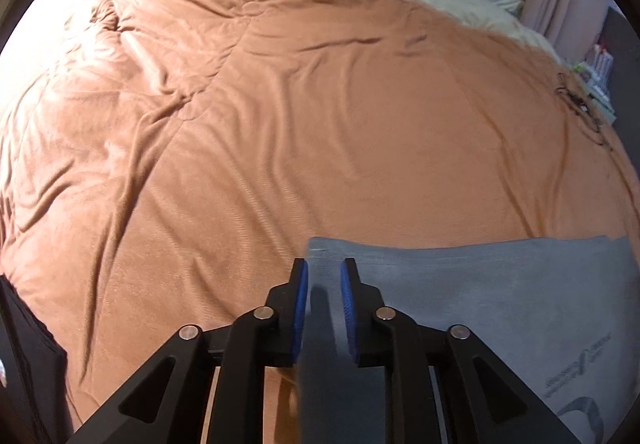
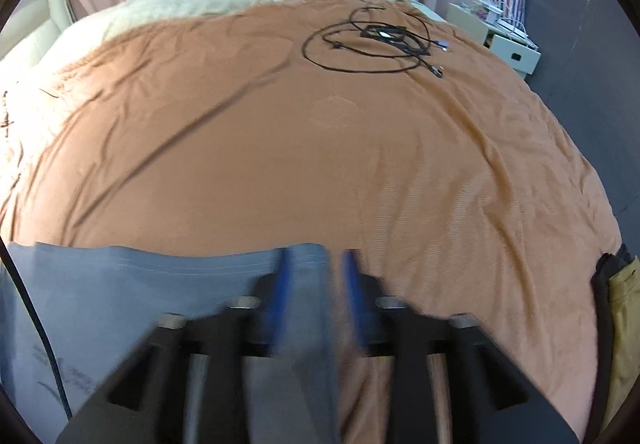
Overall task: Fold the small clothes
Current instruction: 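Open both tools to release the folded shirt and hold above it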
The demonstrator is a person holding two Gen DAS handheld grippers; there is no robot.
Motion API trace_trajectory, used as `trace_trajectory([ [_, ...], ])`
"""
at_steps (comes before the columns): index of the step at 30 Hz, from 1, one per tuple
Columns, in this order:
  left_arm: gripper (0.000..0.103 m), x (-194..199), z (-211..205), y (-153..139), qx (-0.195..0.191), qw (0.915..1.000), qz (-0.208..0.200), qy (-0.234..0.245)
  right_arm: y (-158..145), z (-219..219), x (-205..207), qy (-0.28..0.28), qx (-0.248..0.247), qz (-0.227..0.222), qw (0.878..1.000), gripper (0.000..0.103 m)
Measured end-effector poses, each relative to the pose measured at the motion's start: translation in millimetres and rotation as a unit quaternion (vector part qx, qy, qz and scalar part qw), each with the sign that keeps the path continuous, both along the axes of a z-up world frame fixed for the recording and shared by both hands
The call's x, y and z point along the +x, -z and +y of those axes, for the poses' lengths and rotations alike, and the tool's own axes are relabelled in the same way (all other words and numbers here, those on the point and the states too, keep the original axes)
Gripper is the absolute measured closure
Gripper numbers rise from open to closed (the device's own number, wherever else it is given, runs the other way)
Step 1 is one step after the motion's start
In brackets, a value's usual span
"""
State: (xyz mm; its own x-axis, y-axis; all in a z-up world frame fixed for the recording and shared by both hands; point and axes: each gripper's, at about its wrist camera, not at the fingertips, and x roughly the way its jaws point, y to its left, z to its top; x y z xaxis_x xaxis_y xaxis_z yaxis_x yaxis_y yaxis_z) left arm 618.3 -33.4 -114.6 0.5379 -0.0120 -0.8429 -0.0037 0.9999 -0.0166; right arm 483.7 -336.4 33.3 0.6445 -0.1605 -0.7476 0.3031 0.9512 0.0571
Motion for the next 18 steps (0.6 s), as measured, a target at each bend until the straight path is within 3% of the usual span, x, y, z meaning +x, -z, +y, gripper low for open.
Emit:
trace_trajectory([
  [6, 0.084, -6, -50, 0, -0.036, 0.9981, 0.007, 0.051, 2, 54, 3, -0.088, 0.023, 0.014, 0.996, 0.054],
  [12, 0.084, -6, -103, 7, -0.063, 0.9929, 0.017, 0.1, 12, 100, 19, -0.155, 0.029, 0.037, 0.987, 0.083],
  [18, 0.085, 2, -143, 18, -0.068, 0.9879, 0.025, 0.137, 27, 102, 52, -0.161, 0.042, 0.056, 0.984, 0.092],
])
